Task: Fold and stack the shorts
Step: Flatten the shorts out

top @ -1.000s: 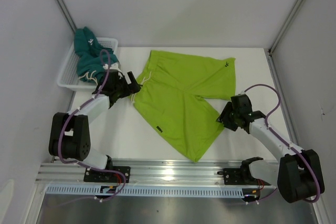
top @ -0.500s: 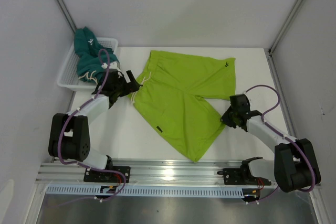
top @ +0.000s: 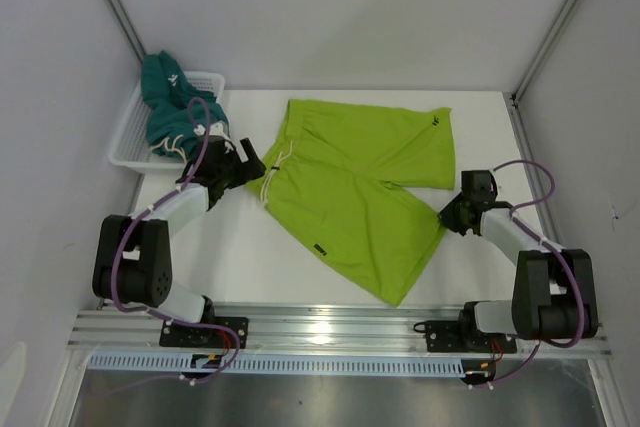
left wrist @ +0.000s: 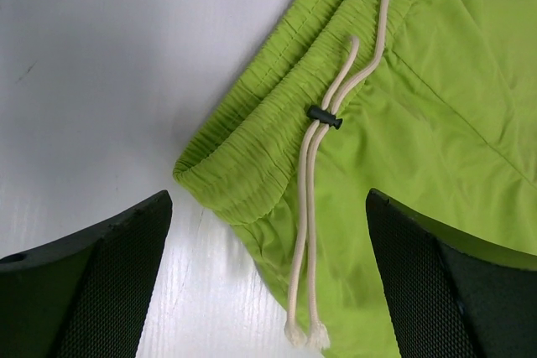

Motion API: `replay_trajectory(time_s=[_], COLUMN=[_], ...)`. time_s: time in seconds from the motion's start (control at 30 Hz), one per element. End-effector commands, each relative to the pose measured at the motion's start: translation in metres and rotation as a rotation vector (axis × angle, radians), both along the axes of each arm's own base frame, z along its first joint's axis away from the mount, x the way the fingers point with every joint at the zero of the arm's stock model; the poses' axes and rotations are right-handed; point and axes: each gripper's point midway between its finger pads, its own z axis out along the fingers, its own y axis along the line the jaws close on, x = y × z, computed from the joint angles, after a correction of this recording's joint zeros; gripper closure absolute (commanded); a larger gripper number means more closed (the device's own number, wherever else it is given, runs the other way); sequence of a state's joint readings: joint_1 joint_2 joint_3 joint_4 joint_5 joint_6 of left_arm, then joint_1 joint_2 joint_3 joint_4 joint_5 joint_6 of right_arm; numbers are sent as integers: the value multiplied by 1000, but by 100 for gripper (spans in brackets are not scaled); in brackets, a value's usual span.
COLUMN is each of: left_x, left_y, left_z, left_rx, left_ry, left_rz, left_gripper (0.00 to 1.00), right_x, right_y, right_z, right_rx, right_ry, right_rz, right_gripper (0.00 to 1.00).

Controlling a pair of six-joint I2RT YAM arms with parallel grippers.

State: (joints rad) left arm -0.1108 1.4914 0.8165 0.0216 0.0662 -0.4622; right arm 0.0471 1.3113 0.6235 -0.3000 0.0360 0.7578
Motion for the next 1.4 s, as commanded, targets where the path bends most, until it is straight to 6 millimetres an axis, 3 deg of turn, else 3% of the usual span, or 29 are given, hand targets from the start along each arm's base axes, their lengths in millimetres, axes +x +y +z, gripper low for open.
replay_trajectory(time_s=[0.0,0.3,0.37,0.5,0.73,0.9,1.07,1.17,1.2,1.27,1.3,1.37], left_x=[5,22,22,19,21,21,14,10,8,6,3,1], left_y=[-2,-16,-21,-26,-26,-35,-34,-40,-41,-45,-49,-52], left_z=[4,-10,-14,-20,-28,-33,-50,-50,-50,-45,-44,-35], left_rx=[-9,-37,-44,-48,-39,-53,-53,-89,-96,-114,-131,-150], left_ry=[-34,-8,0,-1,10,20,78,76,76,68,71,52], left_rz=[-19,-88,-98,-108,-109,-141,-125,-137,-141,-158,-177,-188], left_gripper=[3,16,19,21,32,54,56,63,74,86,99,100], right_x=[28,69,83,87,76,74,75,74,74,73,73,73], right_y=[-5,-25,-42,-46,-45,-45,-46,-47,-47,-49,-50,-53], right_z=[13,19,19,12,10,14,16,16,15,14,14,12], right_rx=[-23,-95,-112,-124,-123,-124,-115,-109,-109,-100,-96,-90], right_ry=[-59,-35,-22,18,20,14,7,8,8,12,13,16], right_rz=[20,-26,-71,-82,-79,-77,-79,-81,-81,-86,-86,-97], right_gripper=[100,100,100,100,100,100,100,100,100,100,100,100])
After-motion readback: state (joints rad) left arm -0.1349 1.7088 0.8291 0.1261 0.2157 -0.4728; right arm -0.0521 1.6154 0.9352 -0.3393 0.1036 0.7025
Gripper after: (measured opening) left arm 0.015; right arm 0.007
